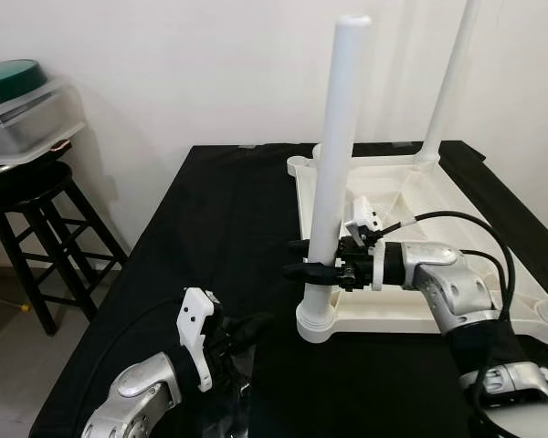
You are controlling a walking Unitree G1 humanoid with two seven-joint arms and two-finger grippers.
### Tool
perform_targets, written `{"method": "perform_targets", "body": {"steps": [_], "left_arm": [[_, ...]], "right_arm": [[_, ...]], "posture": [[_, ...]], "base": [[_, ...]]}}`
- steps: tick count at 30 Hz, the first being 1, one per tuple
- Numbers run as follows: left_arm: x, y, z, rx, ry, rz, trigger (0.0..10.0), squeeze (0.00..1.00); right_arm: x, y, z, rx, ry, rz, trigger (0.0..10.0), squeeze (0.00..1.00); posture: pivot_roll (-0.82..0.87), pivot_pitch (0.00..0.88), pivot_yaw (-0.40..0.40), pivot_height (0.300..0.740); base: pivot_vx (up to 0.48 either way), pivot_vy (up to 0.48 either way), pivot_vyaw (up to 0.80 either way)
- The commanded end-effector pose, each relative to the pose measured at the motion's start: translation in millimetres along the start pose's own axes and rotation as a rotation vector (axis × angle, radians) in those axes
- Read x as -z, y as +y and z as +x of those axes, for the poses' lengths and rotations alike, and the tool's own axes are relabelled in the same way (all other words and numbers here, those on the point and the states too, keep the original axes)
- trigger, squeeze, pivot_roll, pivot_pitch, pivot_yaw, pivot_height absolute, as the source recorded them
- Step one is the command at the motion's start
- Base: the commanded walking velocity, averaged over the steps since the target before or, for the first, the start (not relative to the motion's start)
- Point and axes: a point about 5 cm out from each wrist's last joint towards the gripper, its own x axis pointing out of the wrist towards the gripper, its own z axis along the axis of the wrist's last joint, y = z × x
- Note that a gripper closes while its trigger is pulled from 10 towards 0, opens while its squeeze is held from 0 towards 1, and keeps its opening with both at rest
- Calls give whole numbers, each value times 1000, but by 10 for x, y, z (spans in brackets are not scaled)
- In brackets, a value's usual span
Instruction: Building children table
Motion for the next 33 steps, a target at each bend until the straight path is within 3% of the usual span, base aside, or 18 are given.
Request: {"method": "perform_targets", "body": {"steps": [1,4,5,6,7,8,9,10,14,19,20,26,27,28,29,30,32,33], "left_arm": [[-21,-2,-27,-5,4,1,10000,0],[-27,-5,-40,-6,5,2,10000,0],[-36,-6,-56,-7,6,2,10000,0],[-48,-4,-75,-9,7,3,10000,0],[-48,-4,-75,-9,7,3,10000,0],[-58,0,-85,-9,8,4,10000,0],[-58,0,-85,-9,8,4,10000,0],[-66,5,-90,-8,11,4,10000,0],[-62,26,-83,4,25,4,10000,0],[-68,35,-83,7,34,6,10000,0],[-69,40,-86,1,33,7,10000,0],[-75,46,-84,-5,32,6,10000,0],[-75,46,-81,-4,32,6,10000,0],[-74,43,-71,1,32,4,10000,0],[-72,39,-62,4,32,3,10000,0],[-66,31,-52,6,31,2,10000,0],[-61,25,-46,7,31,1,10000,0],[-57,17,-41,6,30,1,10000,0]], "right_arm": [[215,66,-41,112,68,38,0,0],[229,89,-61,160,67,40,0,0],[285,172,-41,250,75,72,0,0],[376,273,84,475,100,115,0,0],[376,273,84,475,100,115,0,0],[424,356,143,762,75,219,0,0],[424,356,143,762,75,219,0,0],[552,642,284,863,106,328,0,0],[387,704,343,872,97,210,0,0],[383,637,372,925,113,235,0,0],[377,659,418,903,111,250,9137,0],[299,725,457,935,121,273,10000,0],[270,709,457,924,106,270,10000,55],[180,640,466,854,50,257,10000,1000],[83,592,482,759,-7,238,10000,1000],[-51,513,426,577,-57,132,10000,345],[-136,473,368,455,-75,56,10000,345],[-182,461,288,322,-71,-13,10000,0]], "posture": [[-85,0,24,740],[-86,0,23,740],[-83,0,17,740],[-84,0,16,740],[-84,0,16,740],[-85,0,17,740],[-85,0,17,740],[-93,0,21,740],[-84,0,20,740],[-84,0,25,740],[-81,0,27,740],[-85,0,26,740],[-85,0,25,740],[-87,0,22,740],[-85,0,23,740],[-77,0,16,740],[-77,0,16,740],[-73,0,10,740]], "base": [[0,0,0],[0,0,0],[0,0,0],[0,0,0],[0,0,0],[0,0,0],[0,0,0],[0,0,0],[0,0,0],[0,0,0],[0,0,0],[0,0,0],[0,0,0],[0,0,0],[0,0,0],[0,0,0],[0,0,0],[0,0,0]]}}
